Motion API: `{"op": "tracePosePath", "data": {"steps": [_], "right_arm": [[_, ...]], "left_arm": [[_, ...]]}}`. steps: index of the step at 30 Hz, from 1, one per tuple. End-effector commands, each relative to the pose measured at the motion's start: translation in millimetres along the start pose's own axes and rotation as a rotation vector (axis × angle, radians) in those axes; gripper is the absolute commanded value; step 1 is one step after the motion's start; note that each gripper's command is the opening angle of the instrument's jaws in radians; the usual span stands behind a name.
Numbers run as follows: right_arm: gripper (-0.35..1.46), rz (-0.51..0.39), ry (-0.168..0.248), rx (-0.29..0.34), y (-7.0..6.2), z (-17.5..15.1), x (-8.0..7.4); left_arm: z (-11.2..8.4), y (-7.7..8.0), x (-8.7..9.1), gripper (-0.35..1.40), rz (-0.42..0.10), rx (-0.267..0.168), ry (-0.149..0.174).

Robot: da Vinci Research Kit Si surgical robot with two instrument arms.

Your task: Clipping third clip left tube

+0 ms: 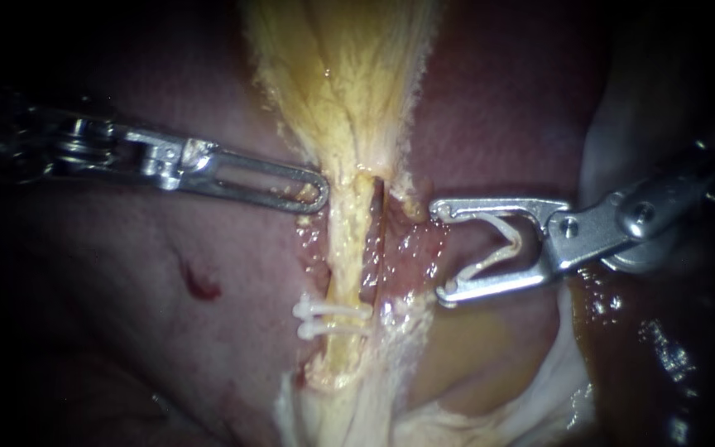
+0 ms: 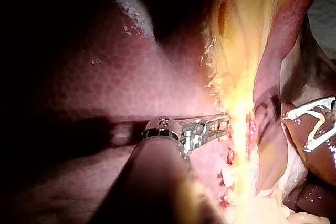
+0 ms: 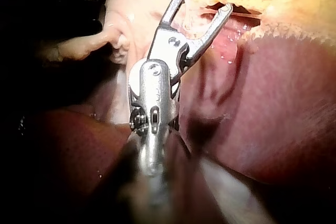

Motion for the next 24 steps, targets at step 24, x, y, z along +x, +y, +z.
{"op": "tracePosePath", "data": {"steps": [24], "right_arm": [[0.5,0.001,0.0,0.0,0.0,0.0,0.1]], "left_arm": [[-11.0,-3.0,-2.8,-0.35,-0.015,-0.004,-0.059]]}}
